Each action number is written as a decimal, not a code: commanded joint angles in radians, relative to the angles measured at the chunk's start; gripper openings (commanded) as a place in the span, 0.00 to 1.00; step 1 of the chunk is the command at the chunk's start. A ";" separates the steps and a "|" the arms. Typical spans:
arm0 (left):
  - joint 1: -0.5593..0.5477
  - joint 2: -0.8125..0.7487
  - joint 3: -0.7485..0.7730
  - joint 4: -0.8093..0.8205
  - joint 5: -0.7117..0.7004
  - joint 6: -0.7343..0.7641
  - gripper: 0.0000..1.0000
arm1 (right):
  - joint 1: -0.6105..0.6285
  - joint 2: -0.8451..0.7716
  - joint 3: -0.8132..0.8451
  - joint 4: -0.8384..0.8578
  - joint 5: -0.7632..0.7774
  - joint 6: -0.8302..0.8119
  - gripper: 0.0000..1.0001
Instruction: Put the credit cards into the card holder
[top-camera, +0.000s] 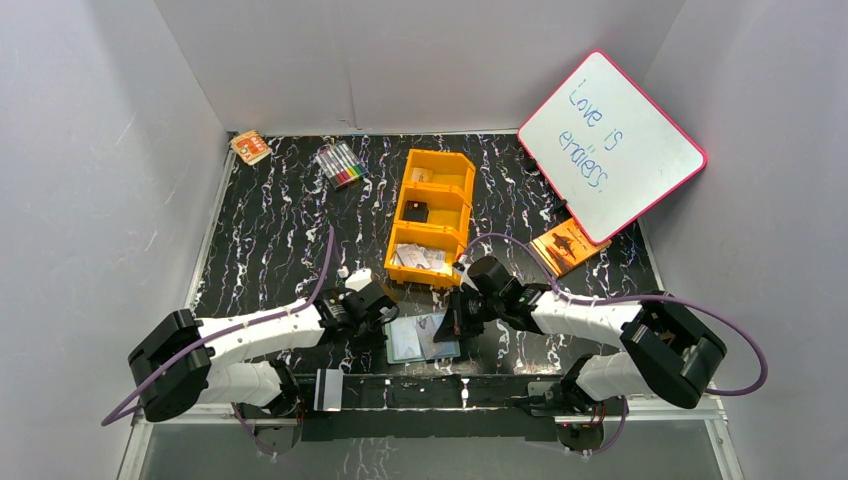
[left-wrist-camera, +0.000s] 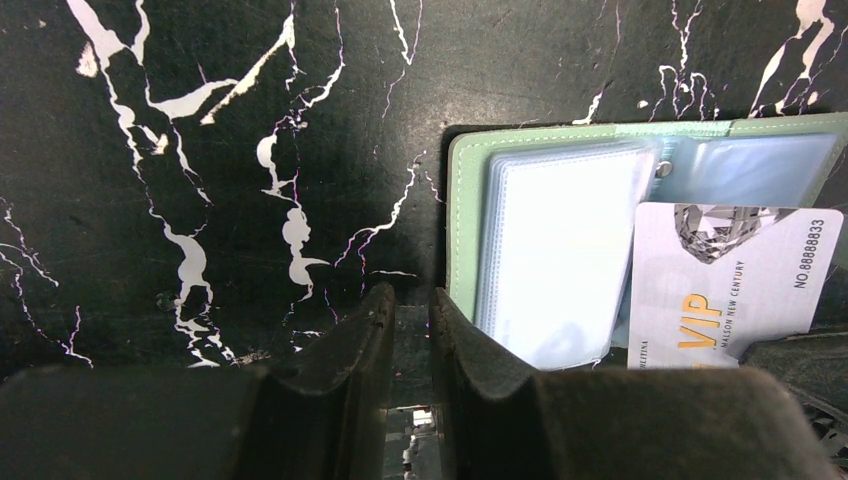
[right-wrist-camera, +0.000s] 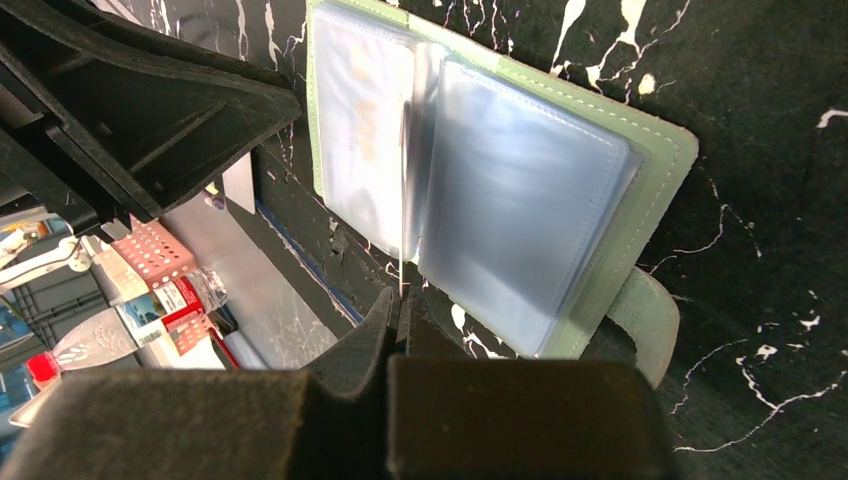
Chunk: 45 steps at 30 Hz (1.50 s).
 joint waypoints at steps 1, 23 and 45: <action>-0.005 0.001 -0.004 -0.002 -0.014 -0.006 0.18 | 0.000 0.006 0.010 0.042 -0.021 -0.003 0.00; -0.005 0.030 -0.015 0.042 0.029 -0.008 0.16 | -0.002 0.050 -0.019 0.155 -0.045 0.054 0.00; -0.005 0.025 -0.048 0.091 0.070 -0.038 0.14 | 0.005 0.070 -0.082 0.265 0.041 0.189 0.00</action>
